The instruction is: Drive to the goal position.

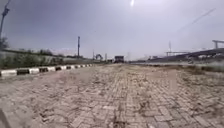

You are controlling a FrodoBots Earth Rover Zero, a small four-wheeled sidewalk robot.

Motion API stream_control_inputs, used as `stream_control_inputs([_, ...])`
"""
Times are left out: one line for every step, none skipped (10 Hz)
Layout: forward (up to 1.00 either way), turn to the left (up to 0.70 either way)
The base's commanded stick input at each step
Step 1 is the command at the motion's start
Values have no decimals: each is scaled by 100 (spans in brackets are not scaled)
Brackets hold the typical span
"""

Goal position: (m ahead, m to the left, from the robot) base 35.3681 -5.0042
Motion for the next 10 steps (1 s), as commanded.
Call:
stream_control_inputs([100,0])
stream_control_inputs([100,0])
stream_control_inputs([100,0])
stream_control_inputs([100,-5])
stream_control_inputs([100,-12])
stream_control_inputs([100,-26])
stream_control_inputs([100,-19])
stream_control_inputs([100,0])
stream_control_inputs([100,0])
stream_control_inputs([100,0])
